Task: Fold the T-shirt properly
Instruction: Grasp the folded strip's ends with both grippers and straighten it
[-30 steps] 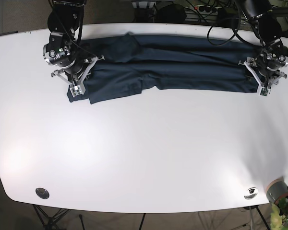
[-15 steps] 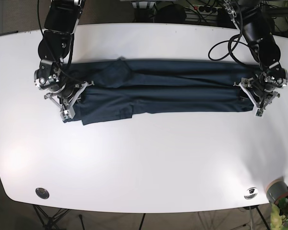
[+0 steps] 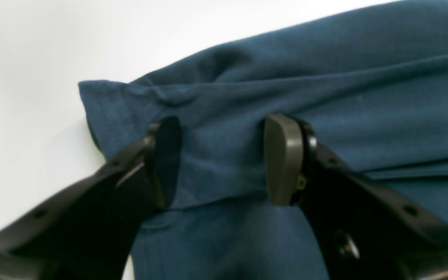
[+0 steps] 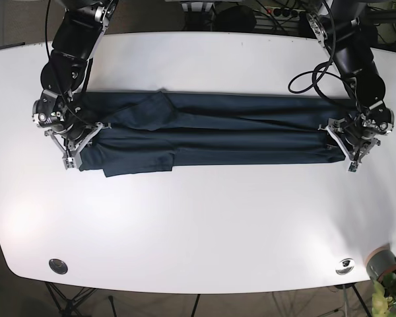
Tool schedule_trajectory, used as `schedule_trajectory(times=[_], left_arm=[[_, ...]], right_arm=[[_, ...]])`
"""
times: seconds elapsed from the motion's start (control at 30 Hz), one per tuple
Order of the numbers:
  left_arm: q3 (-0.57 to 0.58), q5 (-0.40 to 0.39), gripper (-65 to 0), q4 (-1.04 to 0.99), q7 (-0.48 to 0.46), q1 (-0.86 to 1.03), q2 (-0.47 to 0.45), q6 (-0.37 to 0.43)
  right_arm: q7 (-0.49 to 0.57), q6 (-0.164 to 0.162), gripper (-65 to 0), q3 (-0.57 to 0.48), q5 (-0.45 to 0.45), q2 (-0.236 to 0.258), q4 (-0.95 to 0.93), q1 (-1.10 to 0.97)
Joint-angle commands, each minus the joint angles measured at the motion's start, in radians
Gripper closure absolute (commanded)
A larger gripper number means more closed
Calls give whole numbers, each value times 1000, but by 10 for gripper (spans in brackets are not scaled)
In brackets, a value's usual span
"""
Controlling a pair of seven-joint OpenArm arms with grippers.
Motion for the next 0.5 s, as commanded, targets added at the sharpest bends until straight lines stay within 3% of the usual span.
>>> schedule_trajectory(times=[0.0,0.2,0.33,0.47], left_arm=[[-38,40,-317,54,38,-19,-11,10],[-90,26,-318,223,126,-27,13,10],[-96,-47,-322,329,183,-22,15,10],[-154,-132,-424,356,273,-22,12,10]], right_arm=[[-15,-7,-51,5,-27,7,43,-7],[-15,-5,-51,2,-27,-28,132,-18],[-16,-3,-51,0,-27,-30,133,-18],[-16,-3,-51,0,-27,-31,132,-18]])
